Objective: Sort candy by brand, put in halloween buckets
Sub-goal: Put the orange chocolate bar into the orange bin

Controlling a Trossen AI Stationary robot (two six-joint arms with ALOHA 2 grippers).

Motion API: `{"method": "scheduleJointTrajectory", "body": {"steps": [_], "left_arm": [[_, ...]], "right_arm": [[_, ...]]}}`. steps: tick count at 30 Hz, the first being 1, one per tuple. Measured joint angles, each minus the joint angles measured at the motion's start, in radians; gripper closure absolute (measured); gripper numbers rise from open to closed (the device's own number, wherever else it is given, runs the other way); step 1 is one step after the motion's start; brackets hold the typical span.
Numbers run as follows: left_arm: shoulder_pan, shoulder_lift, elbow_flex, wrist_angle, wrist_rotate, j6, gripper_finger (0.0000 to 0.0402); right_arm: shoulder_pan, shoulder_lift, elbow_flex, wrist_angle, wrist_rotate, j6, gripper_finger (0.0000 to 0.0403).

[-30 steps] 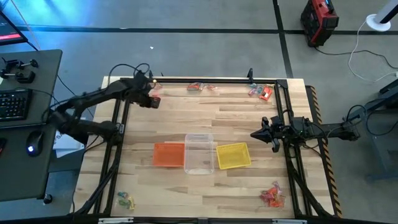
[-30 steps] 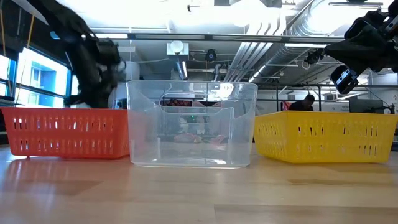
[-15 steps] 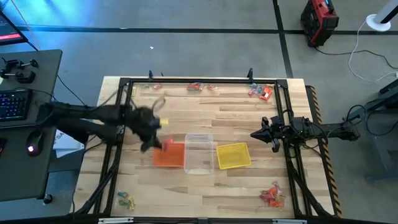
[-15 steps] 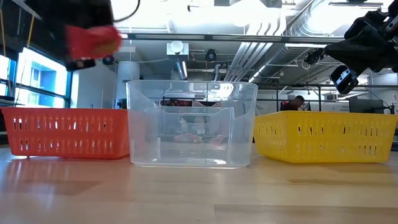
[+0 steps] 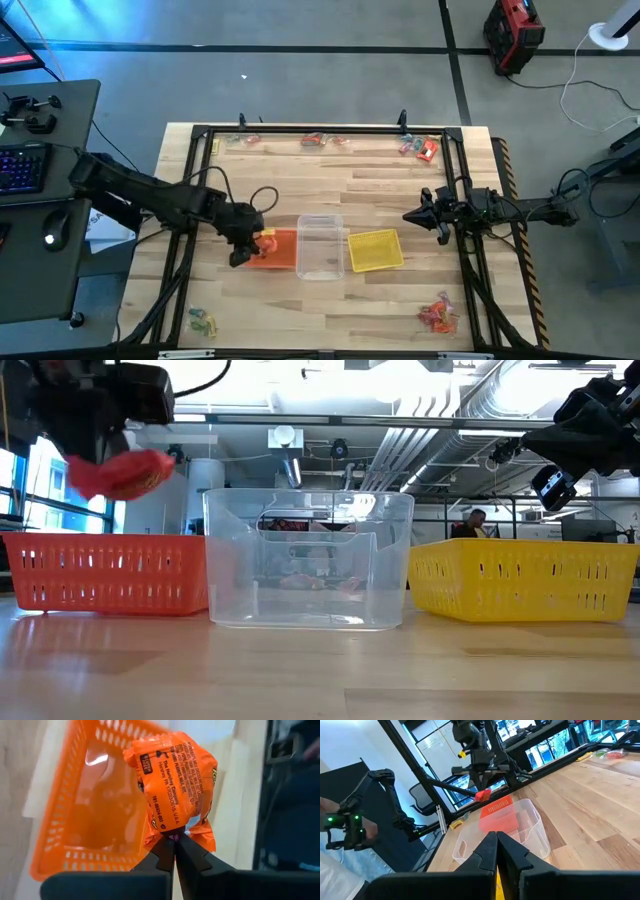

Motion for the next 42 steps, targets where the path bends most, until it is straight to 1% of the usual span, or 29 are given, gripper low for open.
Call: {"method": "scheduleJointTrajectory", "body": {"steps": [4, 7, 9, 12, 15, 16, 18, 20, 21, 23, 26, 28, 30, 33, 36, 39, 42], "left_arm": [[0.004, 0.064, 0.000, -0.001, -0.019, 0.013, 0.0374], [0.016, 0.102, 0.000, 0.002, -0.018, -0.009, 0.0340], [0.028, 0.114, 0.000, 0.002, 0.002, -0.010, 0.0313], [0.068, 0.106, 0.012, -0.010, 0.044, -0.033, 0.0273], [0.156, 0.060, 0.099, -0.004, 0.052, -0.004, 0.0242], [0.193, 0.039, 0.142, -0.001, 0.030, 0.030, 0.0235], [0.280, 0.010, 0.236, 0.007, -0.076, 0.095, 0.0226], [0.390, 0.009, 0.333, 0.004, -0.189, 0.154, 0.0223], [0.458, 0.023, 0.378, 0.004, -0.210, 0.183, 0.0223], [0.590, 0.073, 0.455, 0.007, -0.191, 0.236, 0.0223], [0.750, 0.195, 0.525, 0.002, -0.120, 0.333, 0.0223], [0.827, 0.302, 0.549, 0.003, -0.089, 0.395, 0.0223], [0.880, 0.420, 0.570, 0.001, -0.082, 0.436, 0.0223], [0.928, 0.590, 0.620, -0.009, -0.087, 0.486, 0.0223], [0.949, 0.728, 0.700, -0.007, -0.092, 0.515, 0.0223], [0.943, 0.833, 0.774, -0.008, -0.141, 0.579, 0.0223], [0.930, 0.896, 0.829, -0.006, -0.201, 0.645, 0.0223]], "right_arm": [[0.000, 0.000, 0.000, 0.000, 0.000, 0.000, 0.0402], [0.000, 0.000, 0.000, 0.000, 0.000, 0.000, 0.0402], [0.000, 0.000, 0.000, 0.000, 0.000, 0.000, 0.0402], [0.000, 0.000, 0.000, 0.000, 0.000, 0.000, 0.0402], [0.000, 0.000, 0.000, 0.000, 0.000, 0.000, 0.0402], [0.000, 0.000, 0.000, 0.000, 0.000, 0.000, 0.0402], [0.000, 0.000, 0.000, 0.000, 0.000, 0.000, 0.0402], [0.000, 0.000, 0.000, 0.000, 0.000, 0.000, 0.0402], [0.000, 0.000, 0.000, 0.000, 0.000, 0.000, 0.0402], [0.000, 0.000, 0.000, 0.000, 0.000, 0.000, 0.0402], [0.000, 0.000, 0.000, 0.000, 0.000, 0.000, 0.0402], [0.000, 0.000, 0.000, 0.000, 0.000, 0.000, 0.0402], [0.000, 0.000, 0.000, 0.000, 0.000, 0.000, 0.0402], [0.000, 0.000, 0.000, 0.000, 0.000, 0.000, 0.0402], [0.000, 0.000, 0.000, 0.000, 0.000, 0.000, 0.0402], [0.000, 0.000, 0.000, 0.000, 0.000, 0.000, 0.0402], [0.000, 0.000, 0.000, 0.000, 0.000, 0.000, 0.0402]]}}
